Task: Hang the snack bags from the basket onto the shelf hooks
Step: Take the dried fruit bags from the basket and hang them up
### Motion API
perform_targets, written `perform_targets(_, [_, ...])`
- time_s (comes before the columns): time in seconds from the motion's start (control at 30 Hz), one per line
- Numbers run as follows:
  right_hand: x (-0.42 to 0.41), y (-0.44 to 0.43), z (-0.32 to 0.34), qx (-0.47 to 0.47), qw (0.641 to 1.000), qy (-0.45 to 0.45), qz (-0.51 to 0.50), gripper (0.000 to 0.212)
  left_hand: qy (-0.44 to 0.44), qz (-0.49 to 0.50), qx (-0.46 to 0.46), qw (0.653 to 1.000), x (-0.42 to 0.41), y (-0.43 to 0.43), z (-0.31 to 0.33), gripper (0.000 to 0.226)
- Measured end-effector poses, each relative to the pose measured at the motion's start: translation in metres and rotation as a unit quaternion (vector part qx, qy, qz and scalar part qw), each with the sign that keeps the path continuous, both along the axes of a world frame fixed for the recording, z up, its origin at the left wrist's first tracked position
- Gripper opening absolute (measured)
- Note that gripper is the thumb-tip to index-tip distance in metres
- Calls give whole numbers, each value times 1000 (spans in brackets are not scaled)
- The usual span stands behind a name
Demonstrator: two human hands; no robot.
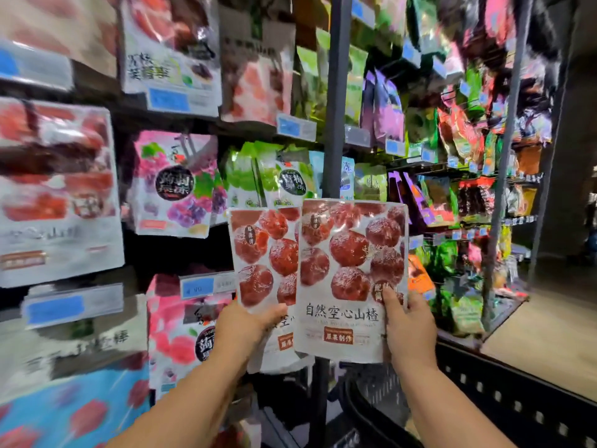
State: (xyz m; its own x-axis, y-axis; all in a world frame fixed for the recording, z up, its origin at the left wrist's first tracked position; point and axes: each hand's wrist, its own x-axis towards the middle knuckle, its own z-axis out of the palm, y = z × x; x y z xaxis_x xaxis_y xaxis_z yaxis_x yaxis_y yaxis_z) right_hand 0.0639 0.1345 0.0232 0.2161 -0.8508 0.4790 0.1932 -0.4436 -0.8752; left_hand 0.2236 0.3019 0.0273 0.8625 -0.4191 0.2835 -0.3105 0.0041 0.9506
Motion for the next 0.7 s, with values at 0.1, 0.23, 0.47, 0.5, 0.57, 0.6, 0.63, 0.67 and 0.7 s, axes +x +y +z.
perform_targets(0.1, [19,23,18,-24,999,0,37,40,-8,31,-21,999,7,24,12,62])
perform_targets(0.23, [43,50,39,-37,995,-6,92,37,-2,52,-36,998,20,58,32,79])
perform_targets(0.47, [76,91,71,-54,953,62,291,16,-9,121,-57,991,36,131,67,33])
perform_targets(0.5, [81,98,74,-57,946,70,311,20,-13,132,-56,990,36,140,71,30])
perform_targets(0.57, [90,111,78,-62,938,67,335,25,-10,141,-59,988,40,158,74,29])
perform_targets(0.6, [94,118,81,-61,936,64,340,24,-12,148,-51,988,44,166,74,32])
perform_targets(0.63, [99,124,82,-57,937,60,341,21,-18,157,-42,987,44,174,75,38])
perform_targets(0.67, [104,131,83,-48,937,54,342,19,-26,162,-36,986,50,181,73,40])
perform_targets(0.7, [109,136,84,-38,937,47,343,17,-28,173,-41,984,51,188,73,38])
